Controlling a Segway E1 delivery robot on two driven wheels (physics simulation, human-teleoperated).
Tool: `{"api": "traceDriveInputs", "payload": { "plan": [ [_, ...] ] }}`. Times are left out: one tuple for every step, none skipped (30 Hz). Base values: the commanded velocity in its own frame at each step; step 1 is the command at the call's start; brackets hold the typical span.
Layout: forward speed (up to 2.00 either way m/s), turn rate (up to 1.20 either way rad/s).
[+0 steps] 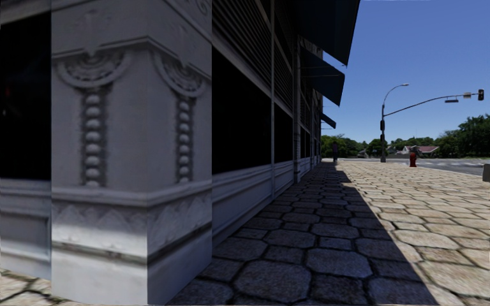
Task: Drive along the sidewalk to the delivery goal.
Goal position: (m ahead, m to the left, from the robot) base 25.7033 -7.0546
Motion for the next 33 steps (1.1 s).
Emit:
{"api": "traceDriveInputs", "payload": {
  "plan": [
    [0.72, -0.31],
    [0.72, -0.31],
    [0.72, -0.37],
    [0.72, -0.44],
    [0.72, -0.52],
    [0.72, -0.52],
    [0.72, -0.54],
    [0.72, -0.54],
    [0.72, -0.54],
    [0.72, -0.54],
    [0.72, -0.54],
    [0.72, -0.54],
    [0.72, -0.54],
    [0.72, -0.54],
    [0.71, -0.54],
    [0.71, -0.54],
    [0.71, -0.54],
    [0.71, -0.54],
    [0.71, -0.54],
    [0.71, -0.54],
    [0.71, -0.54],
    [0.71, -0.54],
    [0.71, -0.54],
    [0.71, -0.54],
    [0.71, -0.54],
    [0.71, -0.54],
    [0.71, -0.54],
    [0.73, -0.54],
    [0.75, -0.54],
    [0.79, -0.54],
    [0.84, -0.54],
    [0.84, -0.54],
    [0.87, -0.52]
  ]
}}
